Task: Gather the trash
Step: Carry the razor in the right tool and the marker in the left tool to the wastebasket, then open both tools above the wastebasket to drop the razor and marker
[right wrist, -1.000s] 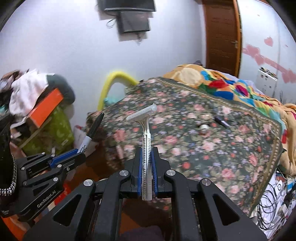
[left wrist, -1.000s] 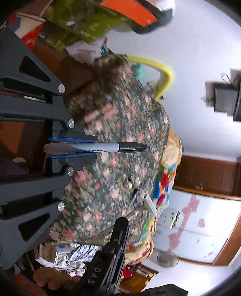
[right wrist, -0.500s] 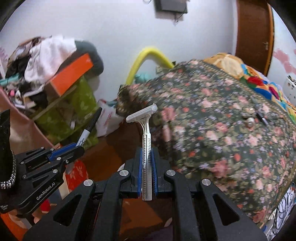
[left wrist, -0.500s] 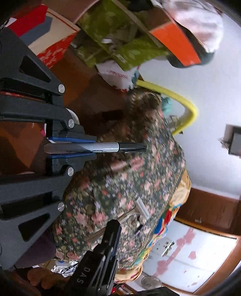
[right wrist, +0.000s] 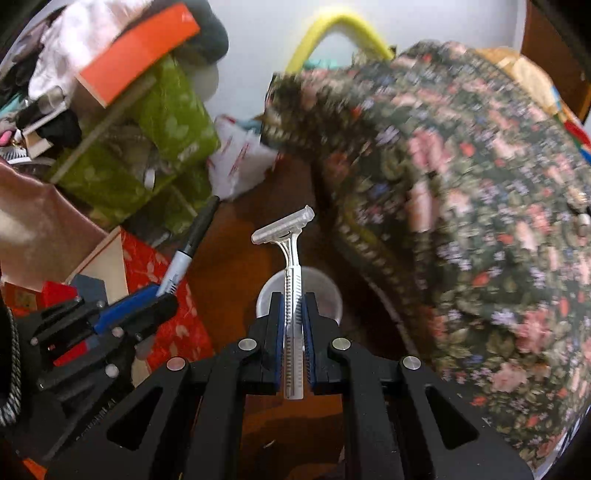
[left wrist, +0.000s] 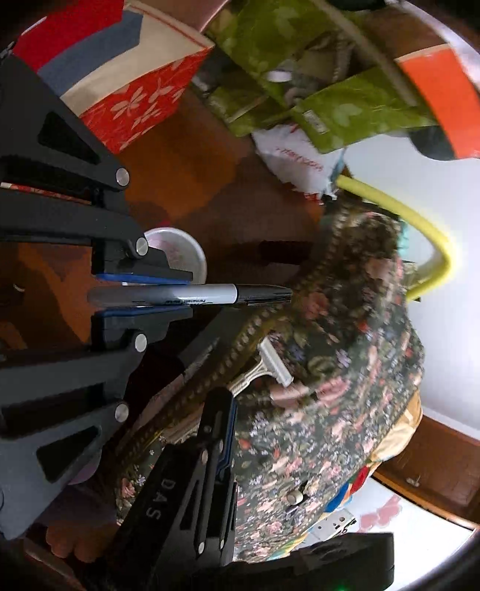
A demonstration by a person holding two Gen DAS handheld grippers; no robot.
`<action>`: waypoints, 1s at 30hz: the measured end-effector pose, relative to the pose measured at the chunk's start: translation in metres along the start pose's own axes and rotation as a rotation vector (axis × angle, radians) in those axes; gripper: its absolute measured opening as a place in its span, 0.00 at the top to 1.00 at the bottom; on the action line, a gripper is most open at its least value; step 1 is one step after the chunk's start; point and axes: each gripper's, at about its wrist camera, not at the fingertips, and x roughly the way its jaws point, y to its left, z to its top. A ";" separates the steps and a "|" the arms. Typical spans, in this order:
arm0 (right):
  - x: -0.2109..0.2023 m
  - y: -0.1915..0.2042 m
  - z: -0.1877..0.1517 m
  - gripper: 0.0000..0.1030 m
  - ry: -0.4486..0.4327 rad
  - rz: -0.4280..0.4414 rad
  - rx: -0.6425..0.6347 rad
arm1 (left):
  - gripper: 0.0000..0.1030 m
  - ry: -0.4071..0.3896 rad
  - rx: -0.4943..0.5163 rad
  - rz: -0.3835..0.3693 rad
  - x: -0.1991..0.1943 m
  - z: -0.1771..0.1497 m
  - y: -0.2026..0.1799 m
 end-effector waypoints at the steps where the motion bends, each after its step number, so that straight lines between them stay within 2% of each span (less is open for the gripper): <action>1: 0.008 0.001 0.002 0.92 0.017 0.004 0.000 | 0.91 0.004 -0.004 -0.003 0.004 0.000 0.002; 7: 0.037 0.001 0.016 0.91 0.071 0.052 -0.008 | 0.91 0.038 -0.036 0.002 0.031 0.004 0.014; 9: 0.044 0.000 0.020 0.84 0.091 0.057 -0.005 | 0.91 0.048 -0.031 0.012 0.038 0.006 0.013; 11: 0.048 -0.003 0.024 0.63 0.096 0.060 0.003 | 0.91 0.054 -0.028 0.013 0.043 0.007 0.012; 12: 0.048 -0.005 0.025 0.60 0.090 0.058 0.006 | 0.91 0.057 -0.026 0.010 0.046 0.008 0.012; 16: 0.044 -0.012 0.024 0.59 0.080 0.031 -0.001 | 0.90 0.055 -0.012 0.034 0.058 0.012 0.007; 19: 0.036 -0.016 0.021 0.59 0.061 -0.002 -0.016 | 0.85 0.093 -0.002 0.037 0.067 0.015 0.004; 21: 0.029 -0.019 0.019 0.59 0.040 -0.024 -0.025 | 0.85 0.090 0.002 0.046 0.066 0.017 0.002; 25: 0.011 -0.022 0.015 0.59 -0.005 -0.053 -0.036 | 0.85 0.060 0.018 0.046 0.051 0.018 -0.007; 30: -0.022 -0.021 0.008 0.59 -0.101 -0.095 -0.063 | 0.85 -0.029 0.022 0.014 0.006 0.022 -0.021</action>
